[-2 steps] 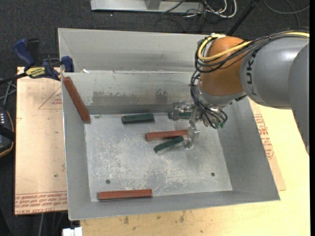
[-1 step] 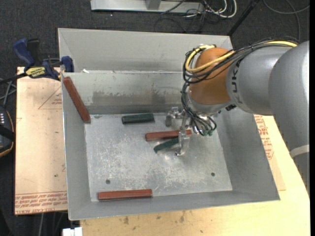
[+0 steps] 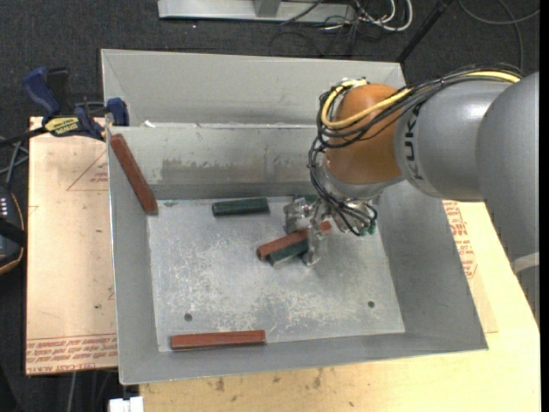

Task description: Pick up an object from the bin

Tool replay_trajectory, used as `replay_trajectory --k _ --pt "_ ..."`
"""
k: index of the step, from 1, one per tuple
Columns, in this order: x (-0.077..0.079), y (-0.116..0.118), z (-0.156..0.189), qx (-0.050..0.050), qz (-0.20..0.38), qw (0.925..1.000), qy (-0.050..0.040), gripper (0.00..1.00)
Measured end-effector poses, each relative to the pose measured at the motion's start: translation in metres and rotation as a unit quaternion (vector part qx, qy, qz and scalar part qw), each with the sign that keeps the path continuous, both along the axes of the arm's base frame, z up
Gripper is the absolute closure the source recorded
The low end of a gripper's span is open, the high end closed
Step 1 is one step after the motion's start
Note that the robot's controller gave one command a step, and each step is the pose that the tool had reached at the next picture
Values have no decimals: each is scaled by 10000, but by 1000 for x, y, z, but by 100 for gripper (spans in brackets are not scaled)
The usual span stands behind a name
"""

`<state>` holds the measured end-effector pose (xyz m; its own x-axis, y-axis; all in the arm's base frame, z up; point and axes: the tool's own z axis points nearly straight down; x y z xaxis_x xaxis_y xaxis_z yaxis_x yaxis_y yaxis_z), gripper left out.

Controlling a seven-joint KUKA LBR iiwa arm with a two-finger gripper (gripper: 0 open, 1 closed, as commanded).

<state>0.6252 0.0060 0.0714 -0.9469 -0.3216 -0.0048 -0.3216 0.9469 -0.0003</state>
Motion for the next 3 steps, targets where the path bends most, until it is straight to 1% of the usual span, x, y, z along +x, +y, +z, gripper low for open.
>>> replay_trajectory --k 1,2,3 --pt "0 0 0 -1 1 10000 0 100" --pt "-1 0 3 0 2 10000 20 100" --pt "-2 0 17 -1 6 10000 35 100"
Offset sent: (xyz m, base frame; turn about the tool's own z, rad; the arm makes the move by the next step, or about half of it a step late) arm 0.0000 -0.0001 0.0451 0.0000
